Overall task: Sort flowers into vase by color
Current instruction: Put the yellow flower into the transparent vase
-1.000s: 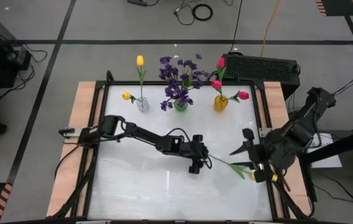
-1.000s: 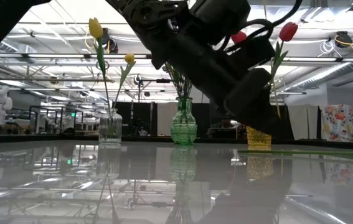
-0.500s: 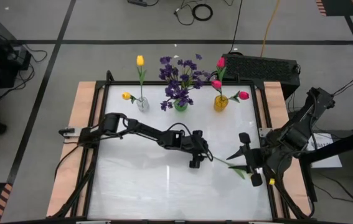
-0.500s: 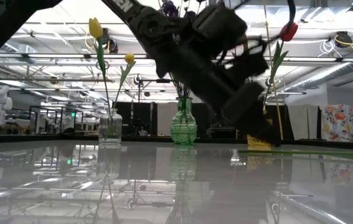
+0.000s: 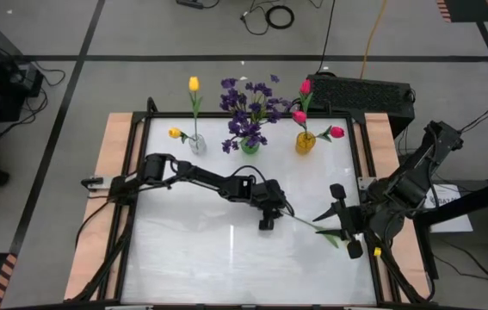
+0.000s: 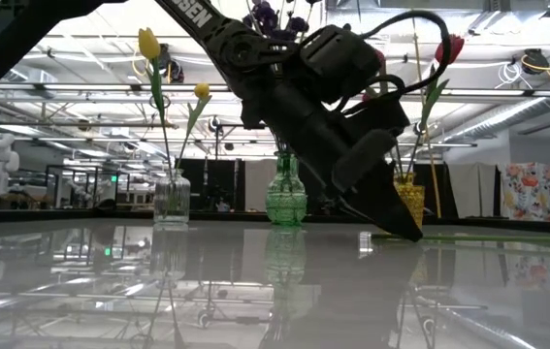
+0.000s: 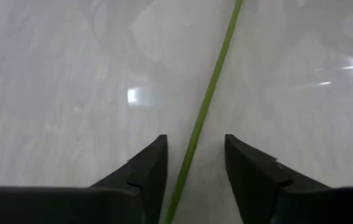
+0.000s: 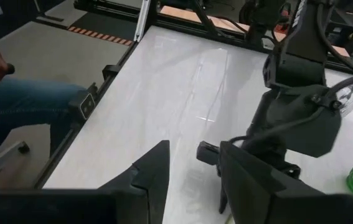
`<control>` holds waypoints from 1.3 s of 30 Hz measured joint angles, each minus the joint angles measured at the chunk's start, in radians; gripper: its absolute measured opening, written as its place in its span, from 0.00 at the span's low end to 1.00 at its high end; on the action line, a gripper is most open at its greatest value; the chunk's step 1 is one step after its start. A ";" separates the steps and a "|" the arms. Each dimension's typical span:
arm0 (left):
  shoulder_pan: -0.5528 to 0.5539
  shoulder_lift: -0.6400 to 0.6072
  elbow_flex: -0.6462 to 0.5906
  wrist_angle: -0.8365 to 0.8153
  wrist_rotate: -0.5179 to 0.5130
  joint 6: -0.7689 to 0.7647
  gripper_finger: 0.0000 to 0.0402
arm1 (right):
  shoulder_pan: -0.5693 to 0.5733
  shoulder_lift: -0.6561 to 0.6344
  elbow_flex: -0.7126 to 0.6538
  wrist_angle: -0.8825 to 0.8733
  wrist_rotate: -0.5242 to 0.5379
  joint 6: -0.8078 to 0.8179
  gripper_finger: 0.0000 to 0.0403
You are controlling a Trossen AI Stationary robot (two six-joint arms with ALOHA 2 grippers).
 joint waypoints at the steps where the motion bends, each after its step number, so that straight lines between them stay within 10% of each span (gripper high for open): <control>1: 0.004 0.000 0.000 -0.003 0.011 -0.014 0.37 | 0.000 0.000 0.000 0.000 0.000 0.000 0.33; 14: -0.005 -0.002 0.000 -0.038 0.040 -0.019 0.02 | 0.000 0.000 0.000 0.000 0.000 -0.019 0.33; 33: -0.144 -0.161 -0.007 -0.568 0.055 -0.199 0.01 | 0.000 0.019 0.000 -0.007 0.001 0.008 0.33; 39: -0.207 -0.173 -0.006 -0.537 -0.095 -0.262 0.01 | 0.000 0.069 -0.032 -0.002 -0.001 0.068 0.33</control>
